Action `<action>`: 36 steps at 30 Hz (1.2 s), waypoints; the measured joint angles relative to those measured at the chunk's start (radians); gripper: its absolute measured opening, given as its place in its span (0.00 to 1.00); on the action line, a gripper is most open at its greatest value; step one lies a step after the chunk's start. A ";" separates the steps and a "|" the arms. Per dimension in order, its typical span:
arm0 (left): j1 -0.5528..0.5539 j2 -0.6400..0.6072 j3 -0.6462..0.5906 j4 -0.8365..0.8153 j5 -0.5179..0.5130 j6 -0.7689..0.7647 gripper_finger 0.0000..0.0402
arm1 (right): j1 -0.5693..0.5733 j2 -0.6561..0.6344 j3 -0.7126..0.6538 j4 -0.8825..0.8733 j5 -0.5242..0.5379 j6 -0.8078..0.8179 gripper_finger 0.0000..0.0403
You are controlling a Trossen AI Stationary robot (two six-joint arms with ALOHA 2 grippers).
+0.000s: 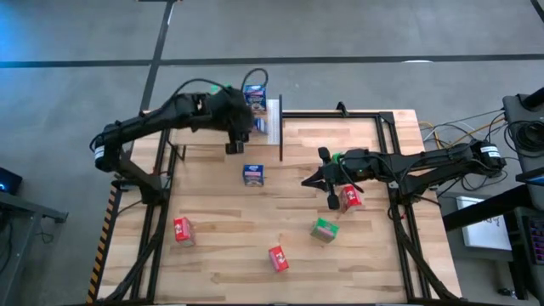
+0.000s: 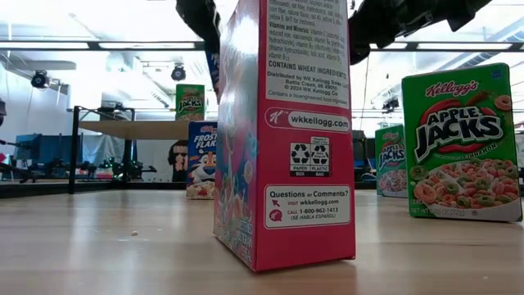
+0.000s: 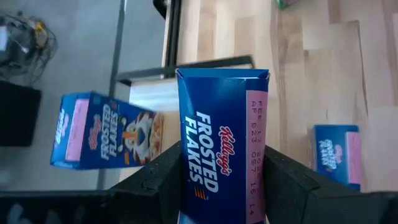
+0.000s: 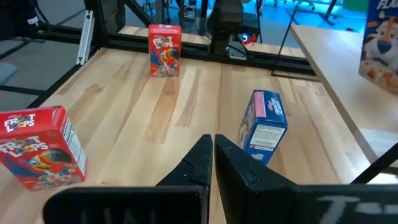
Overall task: Stack cereal on shelf
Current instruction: Put the bottom blue cereal box on the shelf aligned with the other blue cereal box
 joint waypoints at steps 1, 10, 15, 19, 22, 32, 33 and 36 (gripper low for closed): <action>0.019 0.000 -0.004 0.005 0.024 0.004 0.39 | 0.000 0.000 0.000 -0.001 0.000 0.004 0.02; 0.095 0.000 -0.028 0.021 0.111 0.014 0.39 | 0.000 0.000 0.000 -0.002 0.000 0.006 0.02; 0.093 0.010 -0.029 0.045 0.147 0.012 0.39 | 0.000 0.000 0.000 -0.001 0.000 0.014 0.02; 0.094 0.032 -0.033 0.049 0.149 0.010 0.39 | 0.000 0.000 0.000 -0.002 0.000 0.013 0.02; 0.094 0.056 -0.033 0.044 0.133 0.008 0.39 | 0.000 0.000 0.000 -0.003 0.000 0.013 0.02; 0.095 0.087 -0.029 0.049 0.056 0.027 0.39 | 0.000 0.000 0.000 -0.002 0.000 0.002 0.02; 0.095 0.087 -0.025 0.045 0.048 0.029 0.39 | 0.000 0.000 0.000 -0.001 0.000 0.002 0.02; 0.097 0.089 -0.011 0.034 0.035 0.035 0.39 | 0.000 0.000 0.000 -0.001 0.000 0.003 0.02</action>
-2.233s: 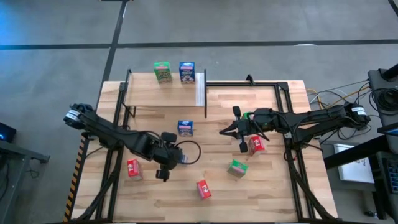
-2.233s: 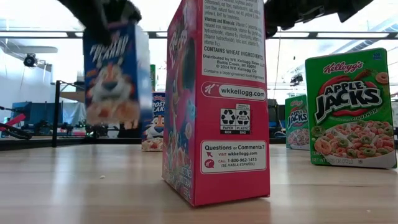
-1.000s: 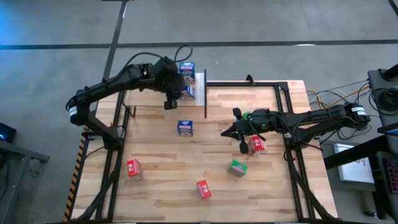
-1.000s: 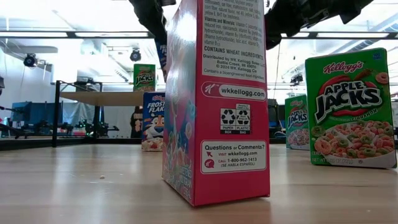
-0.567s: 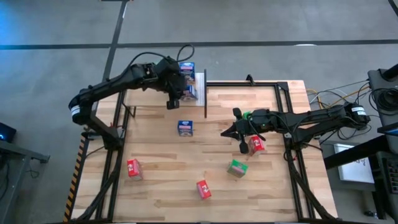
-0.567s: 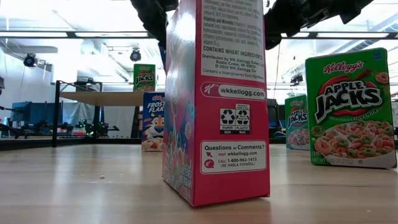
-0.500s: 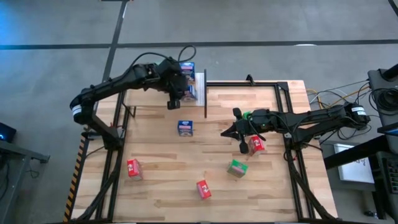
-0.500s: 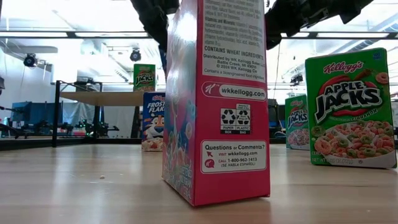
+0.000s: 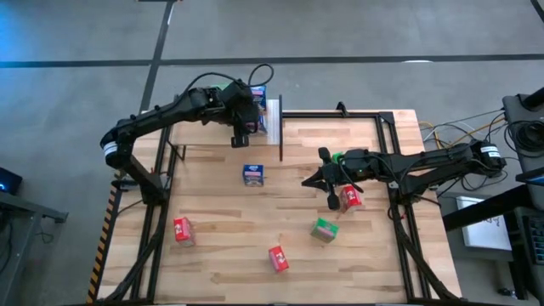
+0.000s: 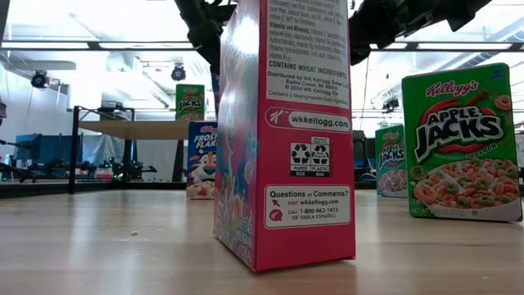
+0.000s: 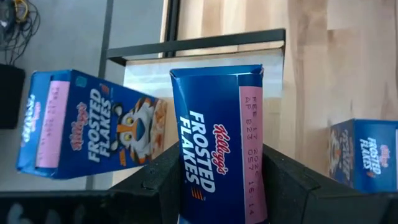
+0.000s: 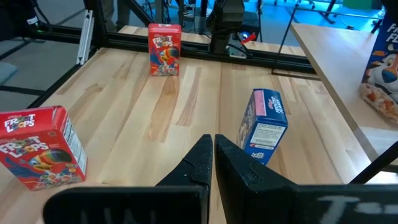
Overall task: Stack cereal on shelf
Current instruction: Put the bottom blue cereal box on the shelf aligned with the other blue cereal box
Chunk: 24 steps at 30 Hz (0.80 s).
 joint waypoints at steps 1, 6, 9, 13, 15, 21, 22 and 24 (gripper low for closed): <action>0.001 0.000 0.004 0.001 -0.001 0.003 0.39 | 0.000 0.000 0.000 0.000 0.000 0.000 0.02; 0.006 0.000 0.007 0.010 0.000 0.017 0.39 | 0.000 0.000 0.000 0.001 0.000 0.001 0.02; 0.007 0.005 0.007 0.011 0.004 0.017 0.39 | 0.000 0.000 0.000 0.001 0.000 0.000 0.02; 0.009 0.019 0.007 0.021 0.006 0.017 0.39 | 0.000 0.000 0.000 0.001 0.000 0.000 0.02; 0.012 0.024 0.007 0.023 0.008 0.019 0.39 | 0.000 0.000 0.000 0.001 0.000 0.000 0.02; 0.020 0.032 0.008 0.023 0.005 0.020 0.46 | 0.000 0.000 0.000 0.001 0.000 0.000 0.02; 0.022 0.032 0.008 0.023 0.004 0.020 0.47 | 0.000 0.000 0.000 0.001 0.000 0.000 0.02; 0.024 0.032 0.008 0.024 -0.005 0.021 0.51 | 0.000 0.000 0.000 0.001 0.000 0.000 0.02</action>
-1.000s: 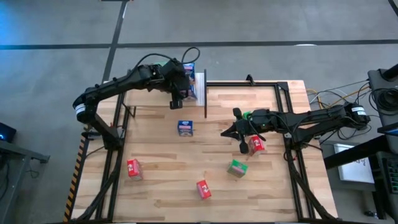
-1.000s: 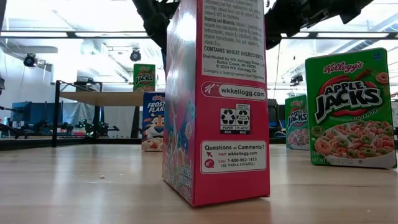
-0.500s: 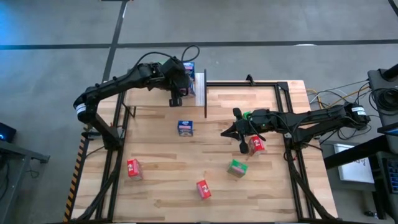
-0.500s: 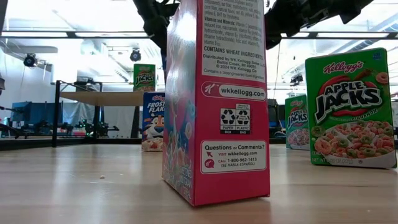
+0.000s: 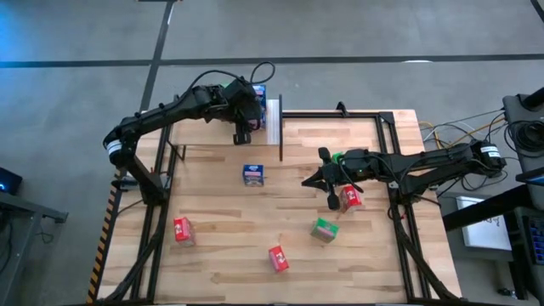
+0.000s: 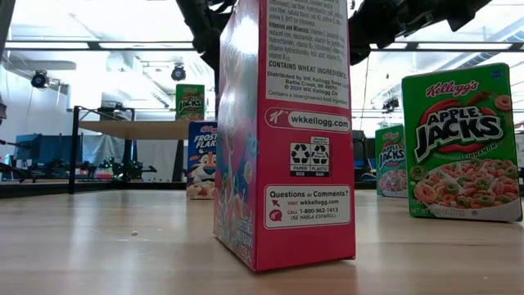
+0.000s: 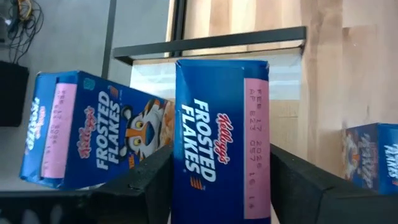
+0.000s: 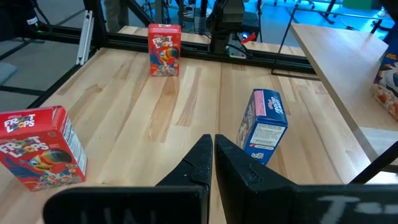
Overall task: Stack cereal on shelf
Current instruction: Put the bottom blue cereal box on the shelf aligned with the other blue cereal box
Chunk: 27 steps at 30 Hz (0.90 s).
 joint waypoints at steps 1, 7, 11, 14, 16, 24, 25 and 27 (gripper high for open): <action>0.000 0.000 0.000 0.001 -0.007 0.001 0.52 | 0.000 0.000 0.000 0.000 0.000 0.000 0.02; 0.000 -0.003 0.000 0.023 -0.009 0.016 0.59 | 0.000 0.000 0.000 0.000 0.000 0.000 0.02; 0.000 -0.003 0.021 0.022 -0.029 0.019 0.61 | 0.000 0.000 0.000 0.000 0.000 0.000 0.02; 0.000 -0.003 0.048 0.022 -0.041 0.019 0.61 | 0.000 0.000 0.000 0.000 0.000 0.000 0.02; 0.000 -0.003 0.074 0.011 -0.043 0.022 0.61 | 0.000 0.000 0.000 0.000 0.000 0.000 0.02; -0.006 -0.011 0.138 -0.108 -0.042 0.007 0.61 | 0.000 0.000 0.000 0.000 0.000 0.000 0.02; -0.007 -0.015 0.138 -0.130 -0.041 0.003 0.61 | 0.000 0.000 0.000 0.000 0.000 0.000 0.02; -0.009 -0.030 0.126 -0.159 -0.040 -0.003 0.61 | 0.000 0.000 0.000 0.000 0.000 0.000 0.02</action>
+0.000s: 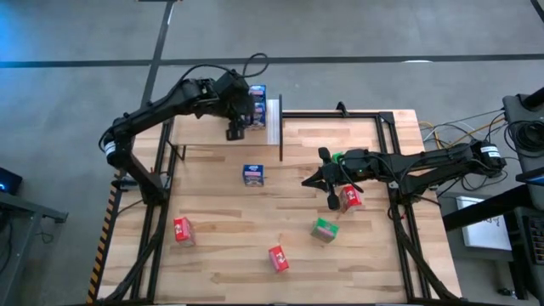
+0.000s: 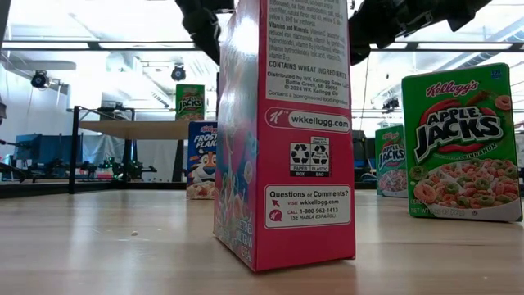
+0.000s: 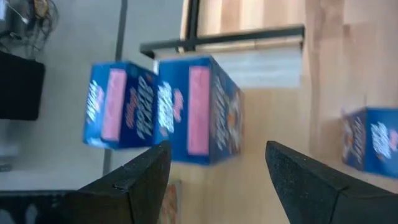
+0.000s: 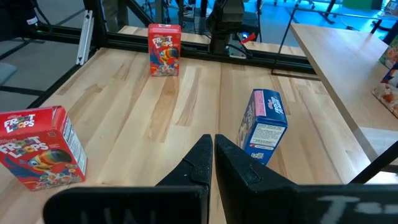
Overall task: Stack cereal on shelf
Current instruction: Put the bottom blue cereal box on the shelf aligned with the other blue cereal box
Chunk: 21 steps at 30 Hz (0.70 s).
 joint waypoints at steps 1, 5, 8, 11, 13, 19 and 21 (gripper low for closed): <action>-0.001 -0.010 -0.007 -0.015 0.000 -0.003 0.61 | 0.000 0.000 0.000 -0.001 0.000 0.000 0.02; -0.001 -0.051 -0.024 -0.042 -0.012 -0.020 0.60 | 0.000 0.000 0.000 -0.001 0.000 0.000 0.02; -0.001 -0.100 -0.052 -0.036 -0.015 -0.023 0.57 | 0.000 0.000 0.000 -0.001 0.000 0.000 0.02; -0.001 -0.154 -0.113 0.003 -0.016 -0.025 0.52 | 0.000 0.000 0.000 -0.001 0.000 0.000 0.02; -0.001 -0.193 -0.178 0.074 -0.017 -0.024 0.46 | 0.000 0.000 0.000 -0.001 0.000 0.000 0.02; 0.001 -0.293 -0.425 0.305 -0.055 0.011 0.26 | 0.000 0.000 0.000 0.000 0.000 -0.013 0.02; 0.002 -0.319 -0.509 0.406 -0.079 0.025 0.19 | 0.000 0.000 0.000 0.000 0.000 -0.016 0.02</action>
